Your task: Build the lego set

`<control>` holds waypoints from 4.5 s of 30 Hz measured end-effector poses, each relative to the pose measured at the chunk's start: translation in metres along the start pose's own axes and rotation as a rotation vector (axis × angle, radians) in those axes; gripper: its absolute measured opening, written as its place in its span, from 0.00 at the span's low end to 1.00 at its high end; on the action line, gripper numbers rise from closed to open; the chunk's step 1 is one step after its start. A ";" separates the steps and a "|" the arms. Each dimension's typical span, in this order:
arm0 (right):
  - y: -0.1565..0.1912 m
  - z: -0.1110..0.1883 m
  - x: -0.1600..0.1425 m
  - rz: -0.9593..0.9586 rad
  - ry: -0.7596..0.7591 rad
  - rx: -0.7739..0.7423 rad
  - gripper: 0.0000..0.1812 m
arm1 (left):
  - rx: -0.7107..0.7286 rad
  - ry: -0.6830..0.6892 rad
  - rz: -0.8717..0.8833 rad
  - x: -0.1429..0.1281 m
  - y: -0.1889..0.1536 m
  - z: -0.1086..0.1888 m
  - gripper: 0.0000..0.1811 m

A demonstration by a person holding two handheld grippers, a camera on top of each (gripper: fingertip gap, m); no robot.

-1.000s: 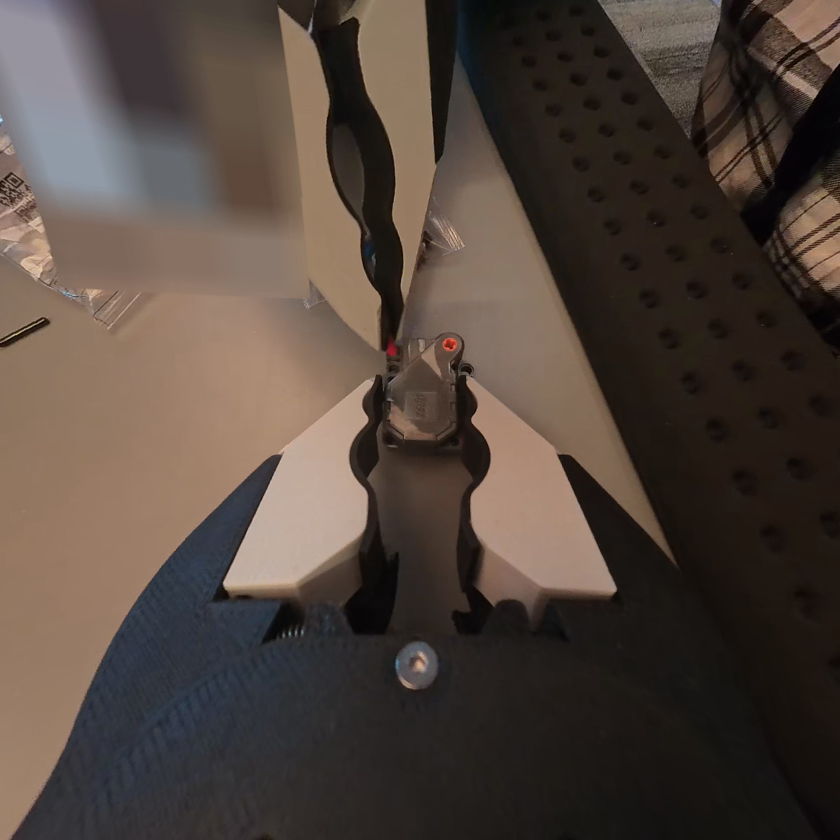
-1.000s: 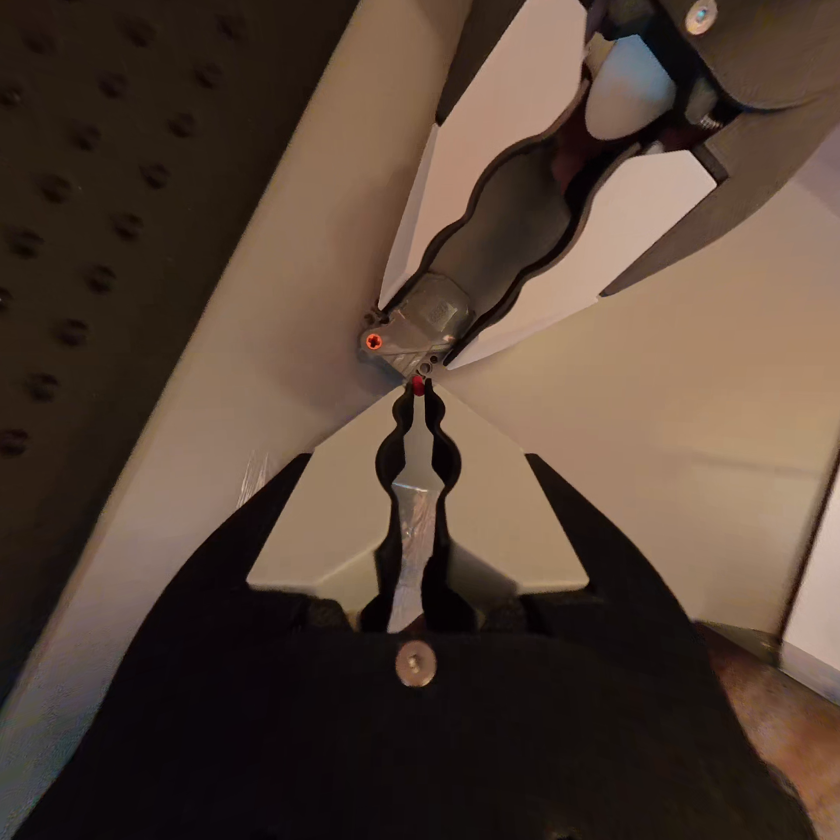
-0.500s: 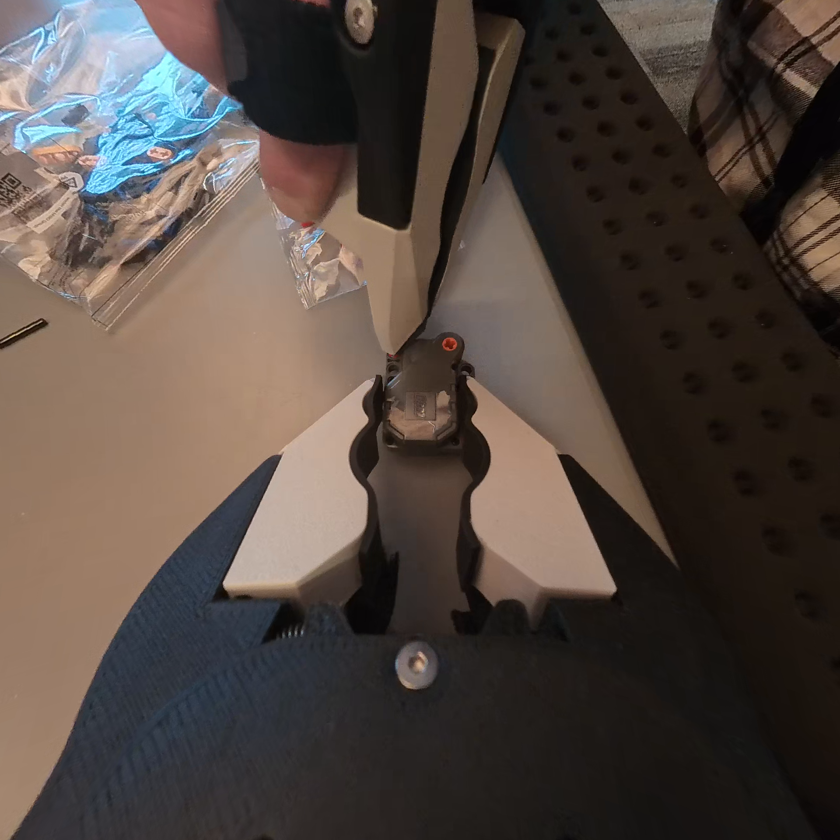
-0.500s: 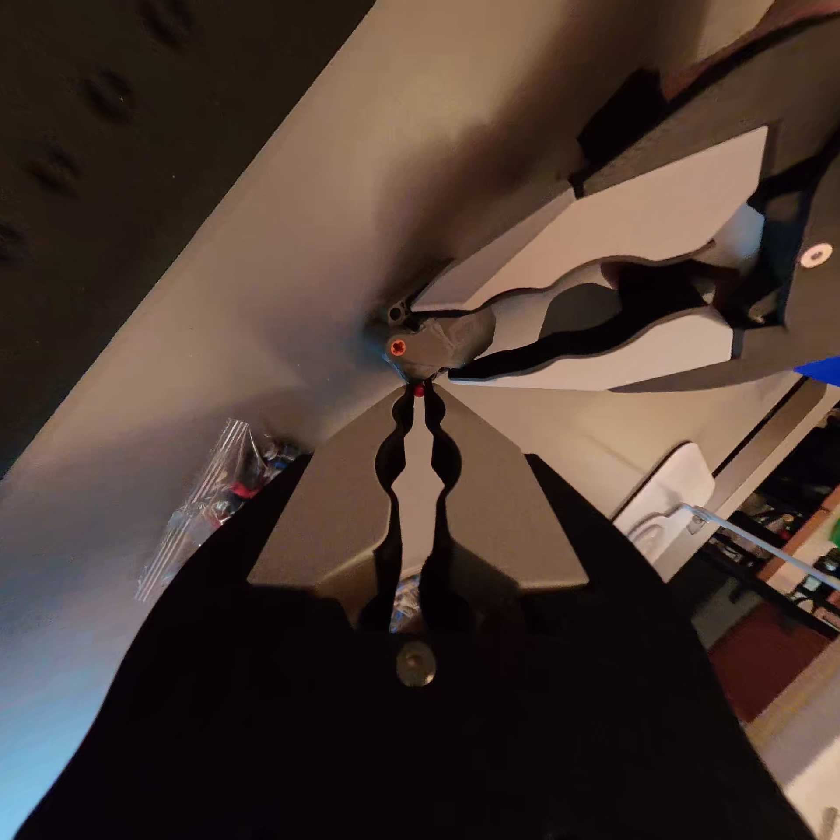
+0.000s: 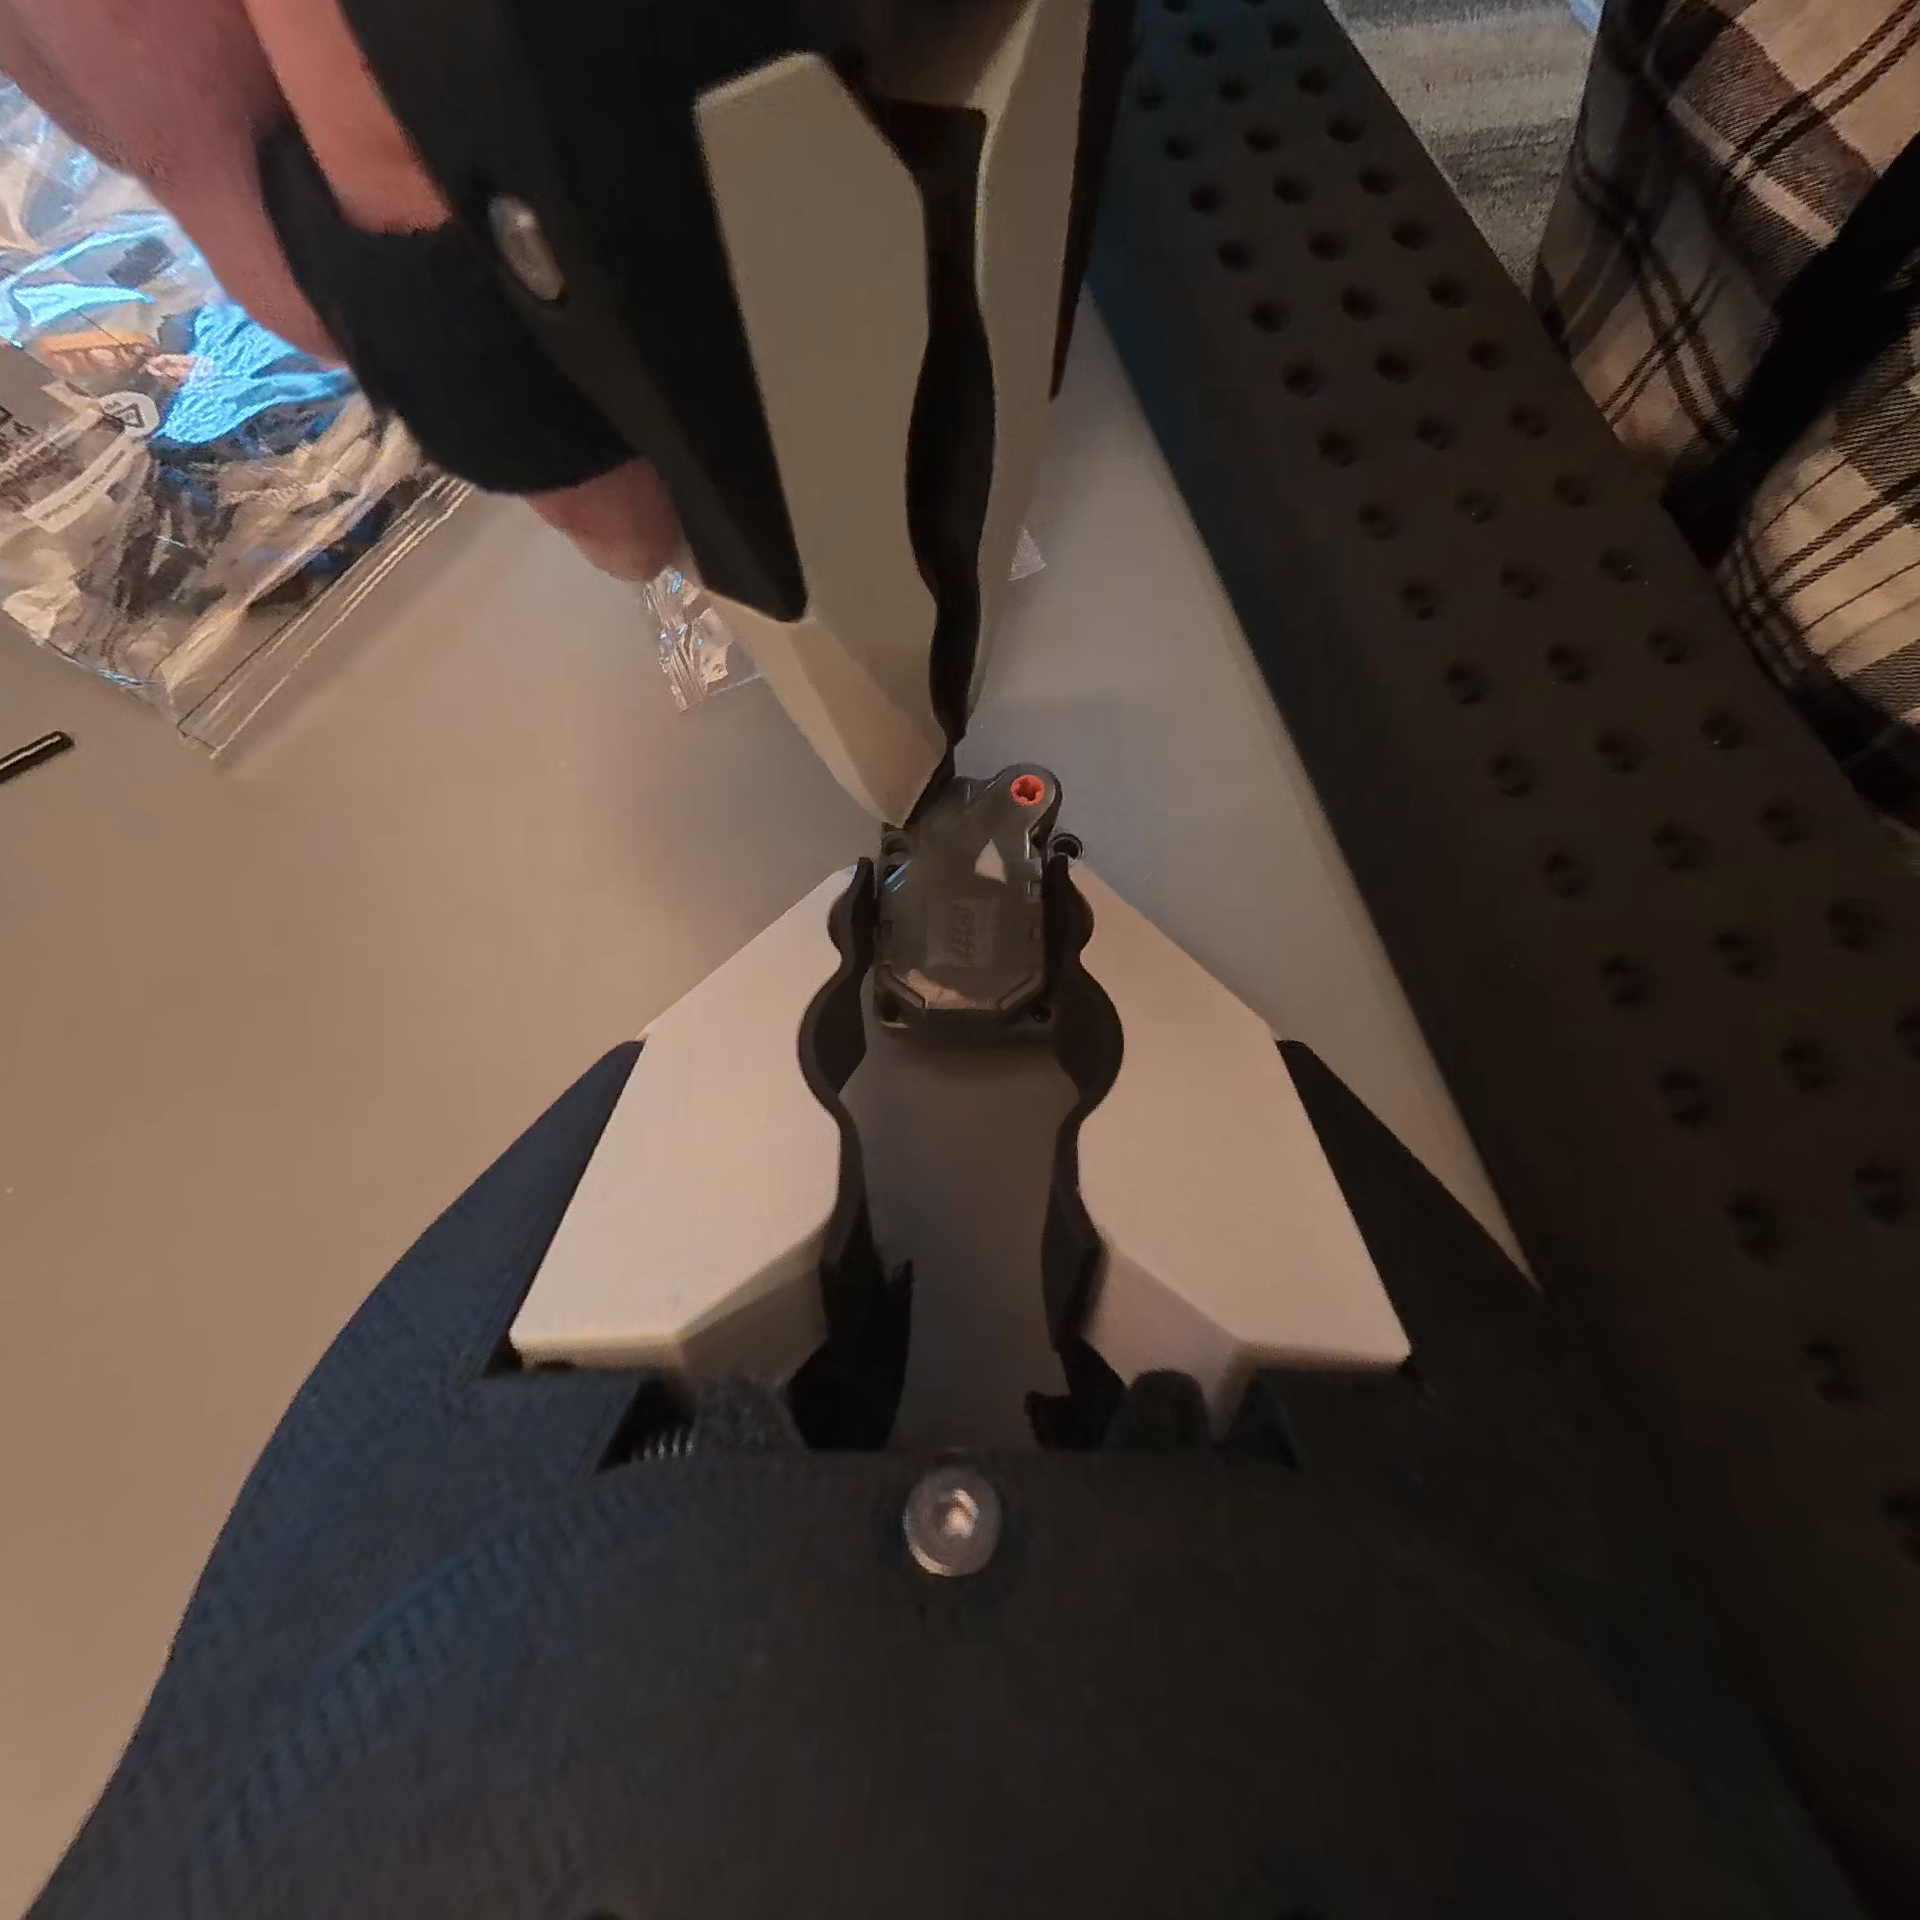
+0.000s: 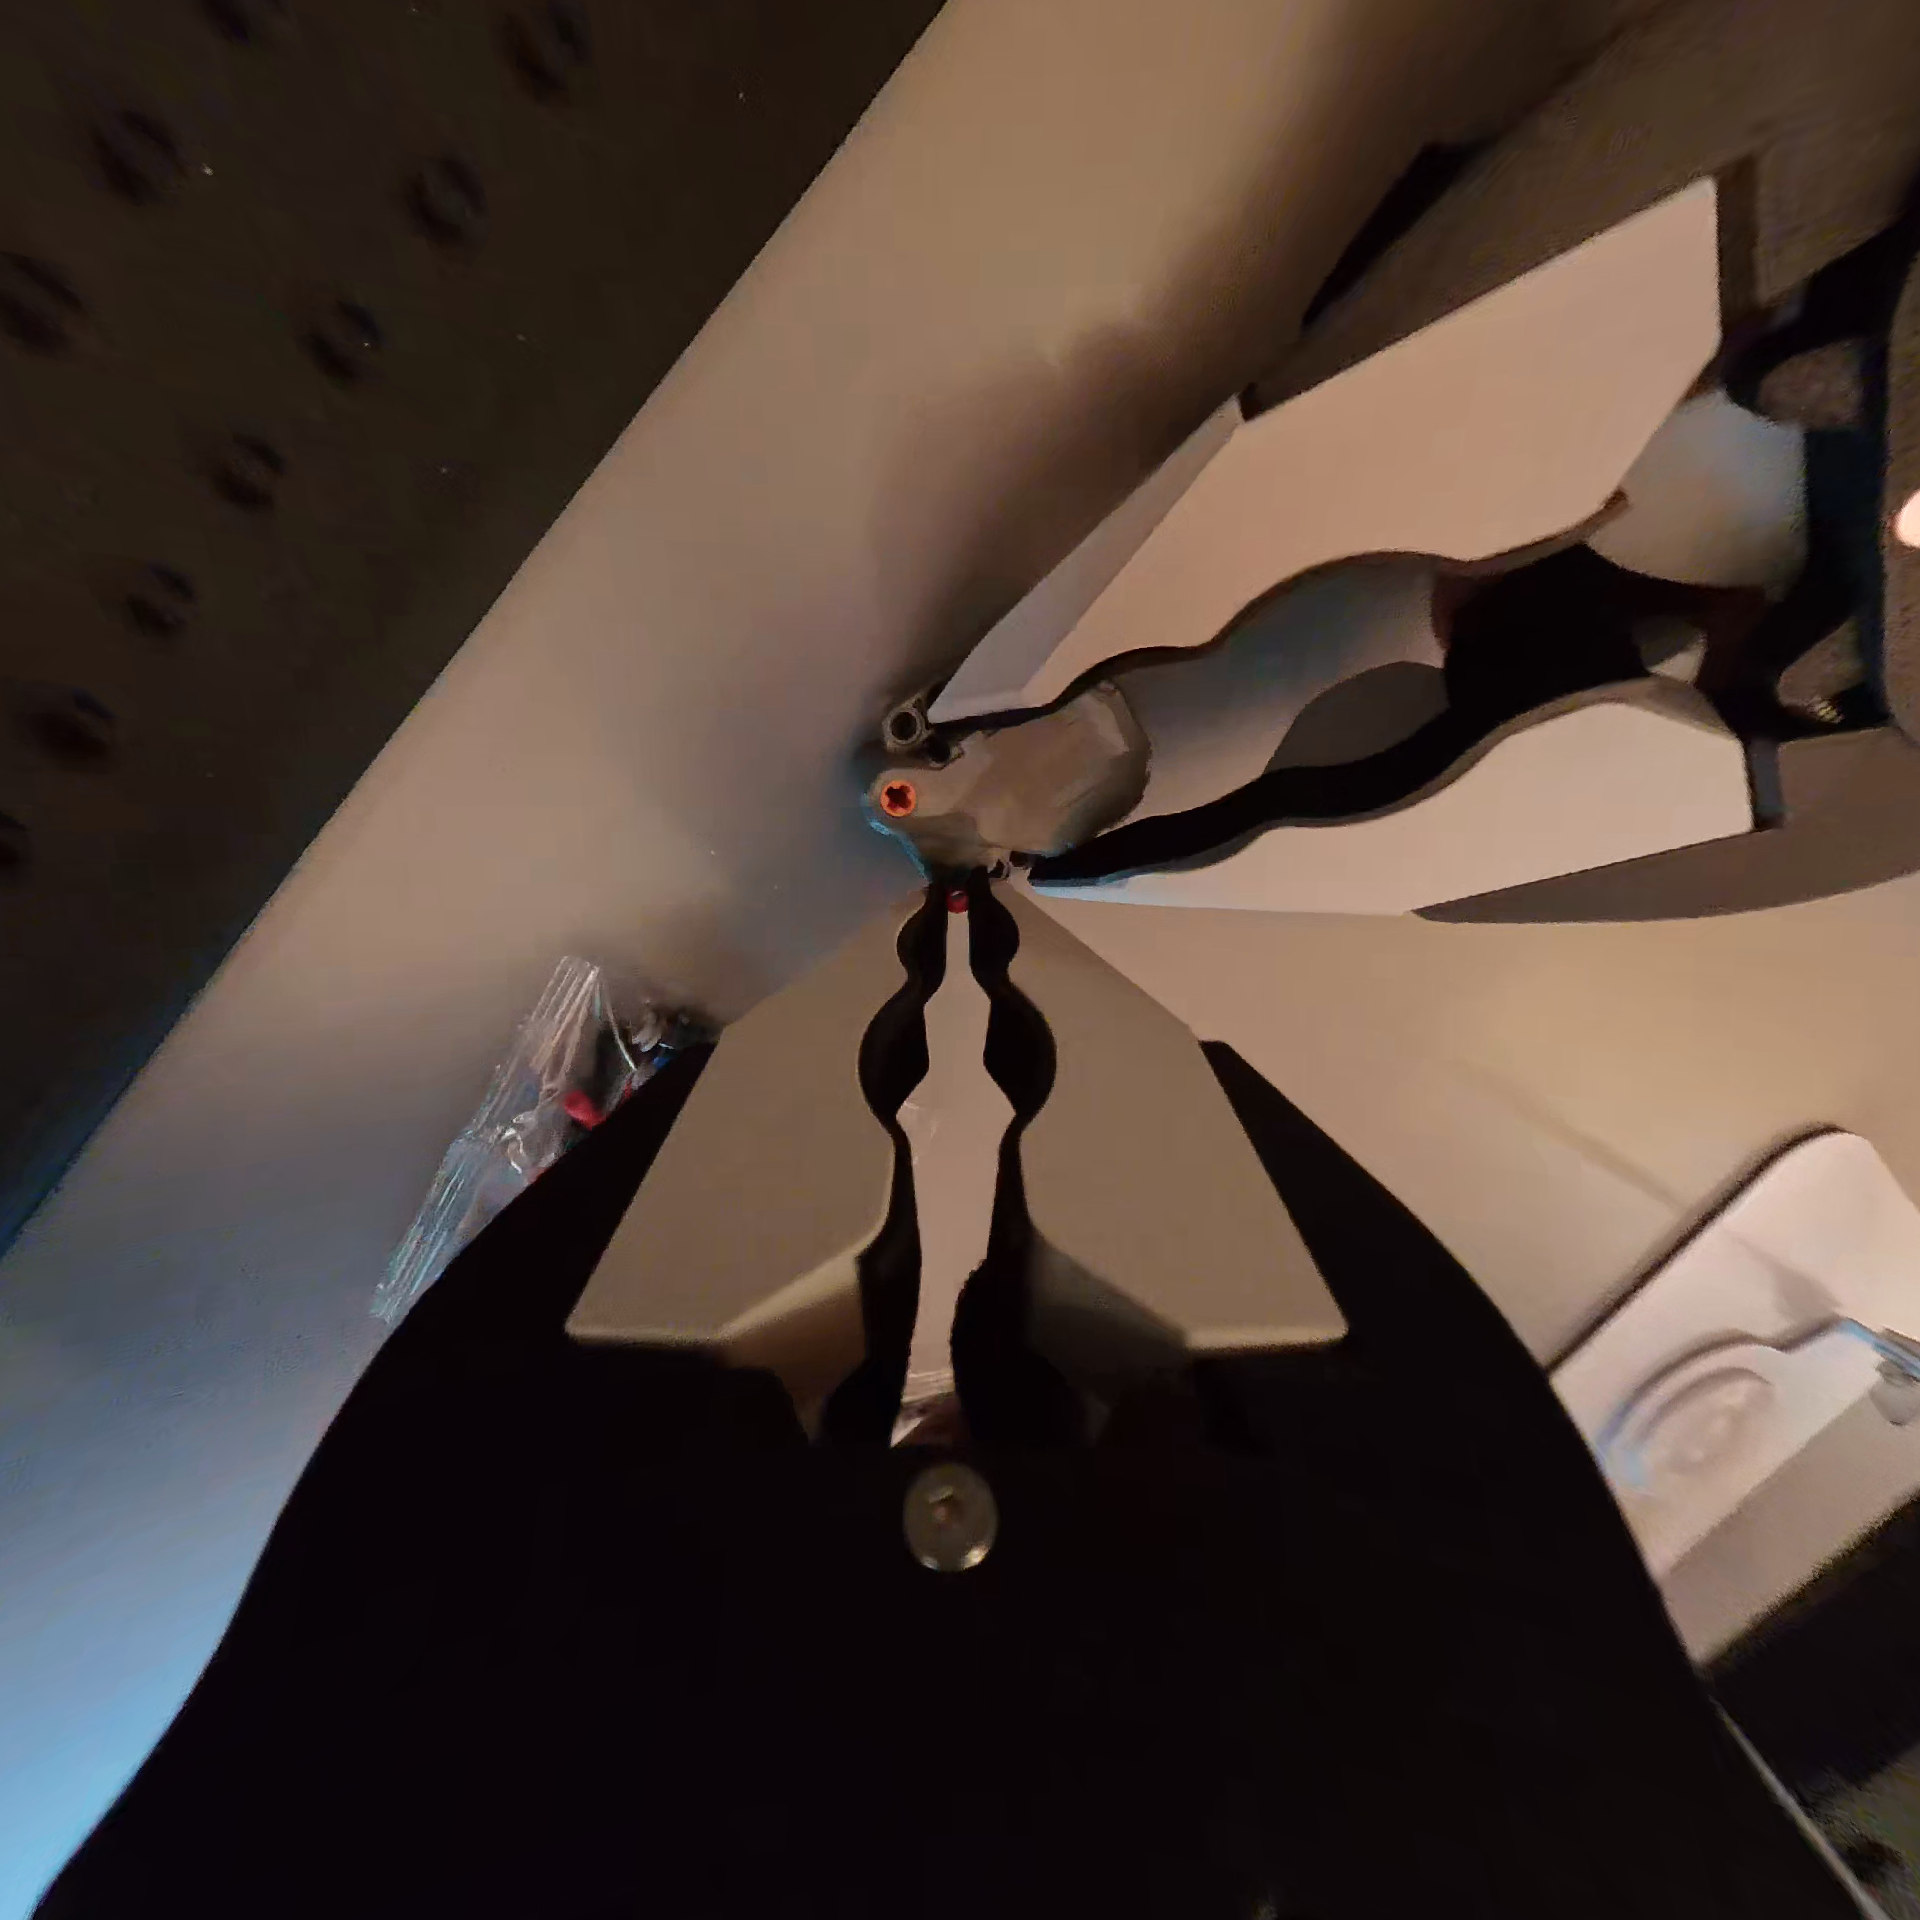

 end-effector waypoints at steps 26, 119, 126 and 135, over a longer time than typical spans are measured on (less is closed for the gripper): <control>-0.005 0.008 -0.003 -0.555 -0.477 0.098 0.00 | -0.004 -0.008 0.007 0.000 0.001 -0.001 0.17; -0.019 0.060 -0.074 -0.917 -0.559 -0.641 0.11 | 0.434 0.224 0.080 -0.039 0.040 0.041 0.22; -0.019 0.058 -0.080 -0.881 -0.526 -0.694 0.12 | 0.459 0.213 0.104 -0.046 0.042 0.044 0.28; -0.018 0.078 -0.108 -0.964 -0.631 -0.770 0.11 | 0.480 0.157 0.118 -0.042 0.045 0.058 0.30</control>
Point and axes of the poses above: each gripper's, where its closed fingertips meet, z back along the fingers, x out of its top, y = z × x across the jaws, the point moved 1 cm from there along z, back along the fingers, and after that the axes turned 6 degrees about -z, right-handed, at the moved point
